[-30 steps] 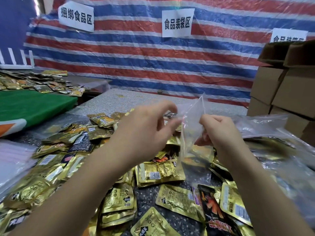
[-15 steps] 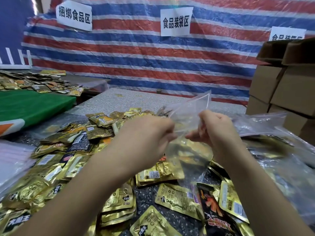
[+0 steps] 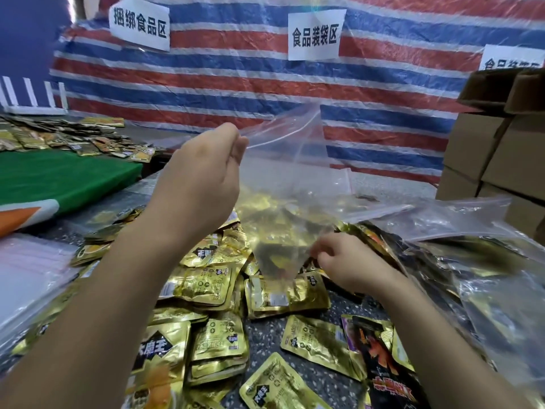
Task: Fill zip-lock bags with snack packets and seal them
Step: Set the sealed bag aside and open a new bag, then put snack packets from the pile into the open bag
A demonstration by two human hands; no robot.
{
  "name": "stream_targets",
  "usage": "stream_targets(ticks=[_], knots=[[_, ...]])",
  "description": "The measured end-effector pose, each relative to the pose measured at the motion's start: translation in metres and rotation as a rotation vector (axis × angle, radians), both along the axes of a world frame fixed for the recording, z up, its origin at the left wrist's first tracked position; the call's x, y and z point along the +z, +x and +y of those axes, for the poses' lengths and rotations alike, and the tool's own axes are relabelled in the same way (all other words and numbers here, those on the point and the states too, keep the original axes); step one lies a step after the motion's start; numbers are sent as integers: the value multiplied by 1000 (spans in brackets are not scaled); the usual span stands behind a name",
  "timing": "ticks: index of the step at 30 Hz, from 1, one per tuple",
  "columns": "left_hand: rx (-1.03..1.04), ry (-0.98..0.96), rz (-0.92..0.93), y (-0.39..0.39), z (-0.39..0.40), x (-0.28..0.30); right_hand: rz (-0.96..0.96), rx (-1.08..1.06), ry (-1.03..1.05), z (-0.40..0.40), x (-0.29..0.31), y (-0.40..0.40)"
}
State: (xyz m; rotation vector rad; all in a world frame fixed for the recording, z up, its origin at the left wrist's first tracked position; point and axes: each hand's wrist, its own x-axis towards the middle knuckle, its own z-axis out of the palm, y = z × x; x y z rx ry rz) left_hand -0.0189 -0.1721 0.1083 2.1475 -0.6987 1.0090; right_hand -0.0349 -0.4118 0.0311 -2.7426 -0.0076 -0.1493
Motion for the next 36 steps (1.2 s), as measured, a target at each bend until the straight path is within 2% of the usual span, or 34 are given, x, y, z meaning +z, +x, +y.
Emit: stream_targets(ticks=[4,8,14,17,23,28,33,36], knots=[[-31,-2,-5,2,5,1,196,221,-59,13,-15,18],[-73,-24,-37,0,2,0,251,367,-166,29,-21,27],[-53,-27,-63,-2,-1,0,338,320,-241,28,-22,28],[-78,-42,-84,-3,-1,0,286,288,-186,18,-23,25],[-104,-107,-142,-4,-3,2,137,102,59,-13,-10,18],[-93,-122,-181,-4,-3,2,36,-101,668,-40,14,13],[-86,-126,-204,-5,-4,1,-133,-225,1080,-51,42,16],[-71,-169,-221,-5,0,2,-313,-280,1393,-52,54,16]])
